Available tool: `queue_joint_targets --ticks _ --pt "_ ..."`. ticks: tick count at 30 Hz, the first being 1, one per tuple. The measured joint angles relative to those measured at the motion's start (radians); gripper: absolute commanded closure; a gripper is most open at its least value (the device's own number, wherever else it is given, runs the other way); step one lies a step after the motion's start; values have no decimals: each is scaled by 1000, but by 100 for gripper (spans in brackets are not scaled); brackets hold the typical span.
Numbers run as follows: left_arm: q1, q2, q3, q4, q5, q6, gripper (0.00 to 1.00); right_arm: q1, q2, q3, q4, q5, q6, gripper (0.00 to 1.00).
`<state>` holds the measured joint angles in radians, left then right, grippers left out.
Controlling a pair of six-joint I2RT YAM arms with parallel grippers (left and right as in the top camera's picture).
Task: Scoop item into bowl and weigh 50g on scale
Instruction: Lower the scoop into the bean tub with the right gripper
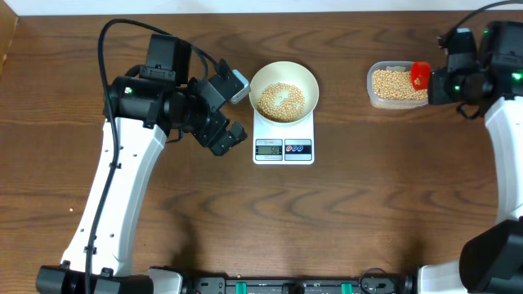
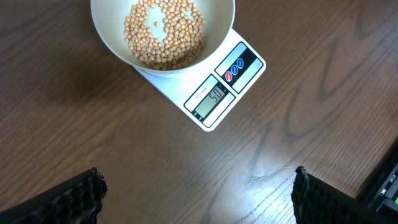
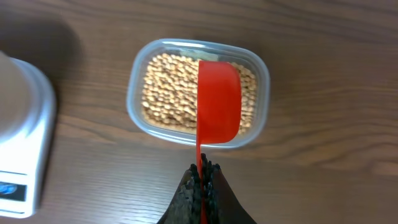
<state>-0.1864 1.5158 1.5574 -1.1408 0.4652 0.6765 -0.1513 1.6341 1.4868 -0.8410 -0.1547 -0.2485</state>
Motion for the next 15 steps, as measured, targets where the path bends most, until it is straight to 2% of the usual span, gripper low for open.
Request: queue_joint_targets --ticks 15 --pt "0 0 0 0 0 0 2 150 0 0 22 363 -2 99"
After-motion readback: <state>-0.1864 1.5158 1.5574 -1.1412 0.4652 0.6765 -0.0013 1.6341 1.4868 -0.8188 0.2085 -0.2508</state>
